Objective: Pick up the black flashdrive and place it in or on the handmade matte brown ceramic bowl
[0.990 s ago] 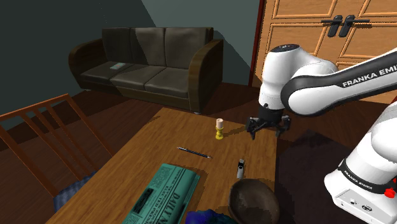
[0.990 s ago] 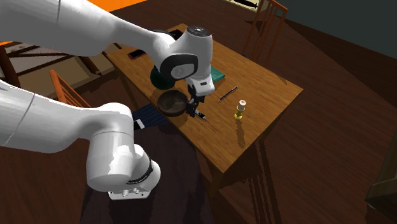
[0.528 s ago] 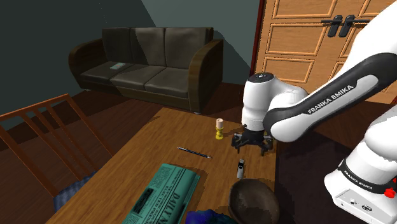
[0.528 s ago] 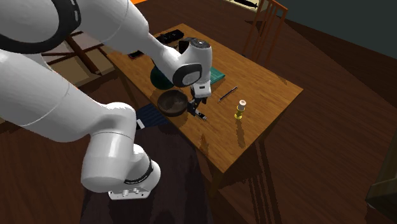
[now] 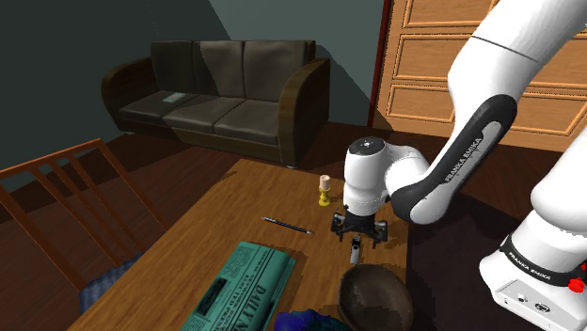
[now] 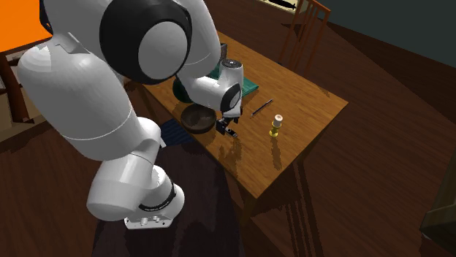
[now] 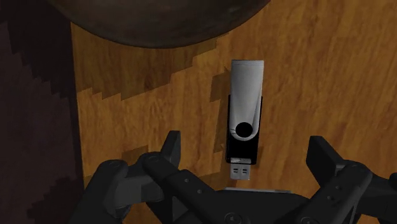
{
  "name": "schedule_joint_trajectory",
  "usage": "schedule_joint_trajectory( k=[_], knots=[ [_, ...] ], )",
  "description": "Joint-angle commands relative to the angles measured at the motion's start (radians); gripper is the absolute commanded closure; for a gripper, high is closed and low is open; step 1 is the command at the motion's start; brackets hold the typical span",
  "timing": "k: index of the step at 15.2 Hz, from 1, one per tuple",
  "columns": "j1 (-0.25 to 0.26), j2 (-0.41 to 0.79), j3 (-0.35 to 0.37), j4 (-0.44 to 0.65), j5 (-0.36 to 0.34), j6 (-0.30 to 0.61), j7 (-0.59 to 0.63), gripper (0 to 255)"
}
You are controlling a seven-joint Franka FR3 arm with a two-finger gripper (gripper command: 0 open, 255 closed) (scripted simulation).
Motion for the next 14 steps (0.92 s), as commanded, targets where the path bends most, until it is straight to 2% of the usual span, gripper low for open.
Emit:
schedule_joint_trajectory(
  k=[1, 3, 11, 12, 14],
  knots=[
    [0.033, 0.051, -0.054, 0.01, -0.104, 0.018, 0.073, 0],
    [0.085, 0.105, -0.128, 0.021, -0.209, 0.041, 0.149, 0],
    [0.088, 0.103, -0.131, 0.02, -0.205, 0.042, 0.146, 0],
    [0.088, 0.103, -0.131, 0.02, -0.205, 0.042, 0.146, 255],
    [0.086, 0.102, -0.13, 0.018, -0.203, 0.043, 0.143, 255]
  ],
)
